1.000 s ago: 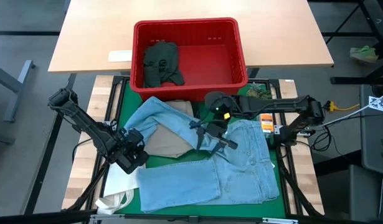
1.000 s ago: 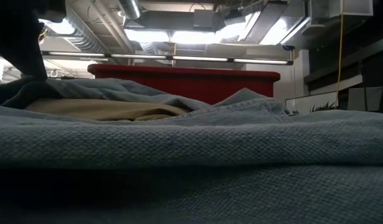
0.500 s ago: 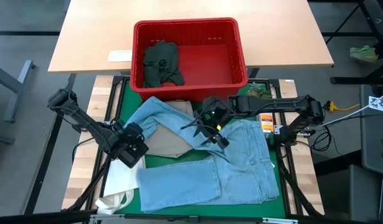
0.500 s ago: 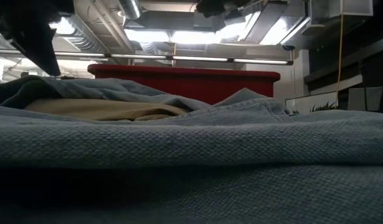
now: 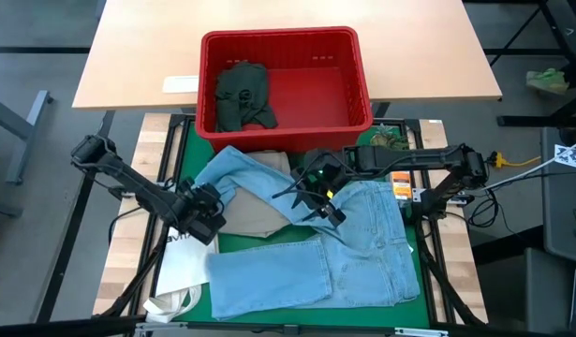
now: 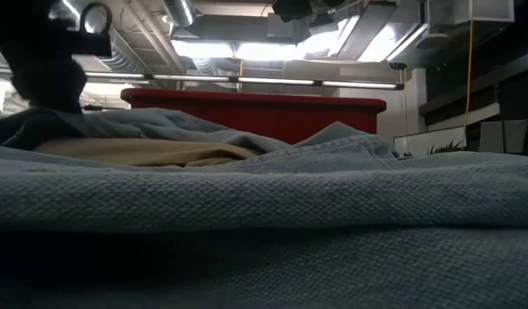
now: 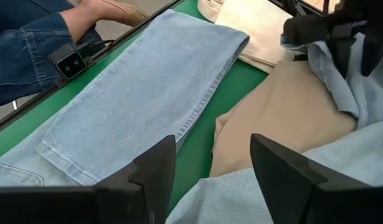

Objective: Fold Laundry from Bin
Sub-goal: Fold the light blue pants

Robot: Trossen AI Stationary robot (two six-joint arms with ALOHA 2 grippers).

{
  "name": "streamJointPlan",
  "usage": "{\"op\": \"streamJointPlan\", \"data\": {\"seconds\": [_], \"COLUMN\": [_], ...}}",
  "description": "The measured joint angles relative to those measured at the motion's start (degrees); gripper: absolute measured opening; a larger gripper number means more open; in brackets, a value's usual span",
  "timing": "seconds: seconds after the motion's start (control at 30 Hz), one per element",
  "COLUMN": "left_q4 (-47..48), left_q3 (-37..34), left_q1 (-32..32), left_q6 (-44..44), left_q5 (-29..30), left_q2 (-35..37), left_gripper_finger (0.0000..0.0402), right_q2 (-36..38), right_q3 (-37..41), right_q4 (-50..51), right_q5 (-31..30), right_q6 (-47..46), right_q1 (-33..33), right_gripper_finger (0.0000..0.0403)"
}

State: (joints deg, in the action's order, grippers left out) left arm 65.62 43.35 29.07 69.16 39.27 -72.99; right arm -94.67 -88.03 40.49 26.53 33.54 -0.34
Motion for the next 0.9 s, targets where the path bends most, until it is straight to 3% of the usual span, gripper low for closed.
{"op": "streamJointPlan", "data": {"seconds": [0.23,0.5,0.9], "left_q4": [-3.66,-1.58,3.72], "left_q3": [-3.40,-0.47,14.41], "left_q1": [-2.39,-3.74,-3.84], "left_q6": [-1.52,-3.64,-8.75], "left_q5": [-0.85,-1.54,-2.12], "left_q2": [0.00,0.00,0.00], "left_gripper_finger": [0.0124,0.0009,0.0002], "right_q2": [-0.02,-0.04,-0.05], "right_q3": [0.00,0.00,0.00], "right_q4": [-0.02,-0.02,2.13], "right_q5": [0.01,0.01,0.01], "right_q6": [0.02,0.02,0.02], "right_q1": [0.00,0.00,0.00], "right_gripper_finger": [0.0205,0.0205,0.0205]}}
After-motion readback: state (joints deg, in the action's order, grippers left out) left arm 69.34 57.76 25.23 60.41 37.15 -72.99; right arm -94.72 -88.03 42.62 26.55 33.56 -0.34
